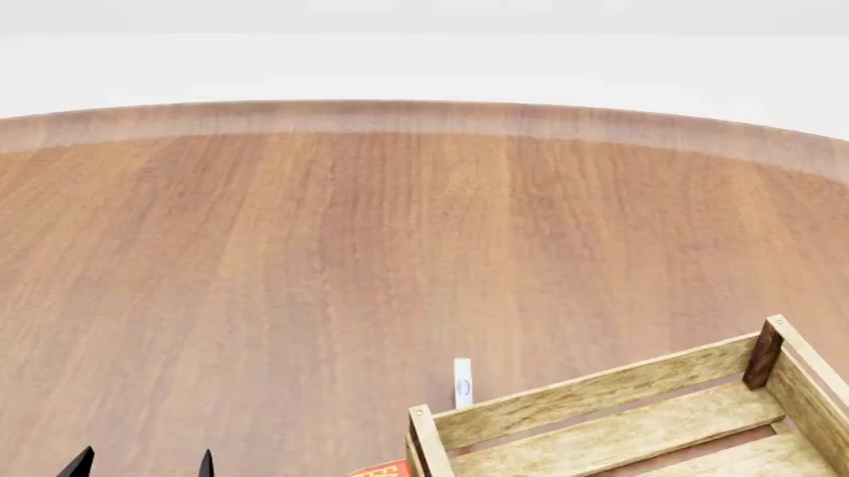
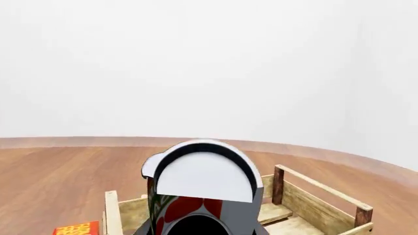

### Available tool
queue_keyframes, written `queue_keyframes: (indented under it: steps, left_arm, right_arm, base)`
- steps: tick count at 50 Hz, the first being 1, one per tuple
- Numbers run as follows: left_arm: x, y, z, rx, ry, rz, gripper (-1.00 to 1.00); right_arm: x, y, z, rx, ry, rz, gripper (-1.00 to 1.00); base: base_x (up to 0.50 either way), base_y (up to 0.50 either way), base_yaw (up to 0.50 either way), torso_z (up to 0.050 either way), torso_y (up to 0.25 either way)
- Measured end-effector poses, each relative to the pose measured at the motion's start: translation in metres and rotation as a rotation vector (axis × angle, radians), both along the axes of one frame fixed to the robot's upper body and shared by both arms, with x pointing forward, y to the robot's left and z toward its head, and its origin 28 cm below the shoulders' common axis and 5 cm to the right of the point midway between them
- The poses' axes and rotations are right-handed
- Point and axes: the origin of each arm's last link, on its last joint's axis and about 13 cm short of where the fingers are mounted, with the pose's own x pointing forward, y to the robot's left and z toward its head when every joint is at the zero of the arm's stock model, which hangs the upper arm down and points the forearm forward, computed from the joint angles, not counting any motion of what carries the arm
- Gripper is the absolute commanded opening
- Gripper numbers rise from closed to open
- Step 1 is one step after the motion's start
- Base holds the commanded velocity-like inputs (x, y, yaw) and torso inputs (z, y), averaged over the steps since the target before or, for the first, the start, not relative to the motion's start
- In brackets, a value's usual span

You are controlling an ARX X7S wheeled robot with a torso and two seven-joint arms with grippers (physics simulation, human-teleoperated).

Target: Pick up the tomato sauce, and put it in the wooden tray.

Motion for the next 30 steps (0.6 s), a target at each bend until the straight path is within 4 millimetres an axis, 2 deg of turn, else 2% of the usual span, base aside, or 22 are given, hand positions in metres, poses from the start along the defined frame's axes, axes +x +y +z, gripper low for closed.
queue_keyframes:
  steps: [30]
  left_arm:
    - [0.000, 0.000, 0.000, 0.000, 0.000, 0.000, 1.00]
  right_arm:
    - [0.063, -0.009, 0.018, 0.034, -0.010, -0.094, -1.00]
  base:
    - [0.00, 0.00, 0.00, 0.000, 0.000]
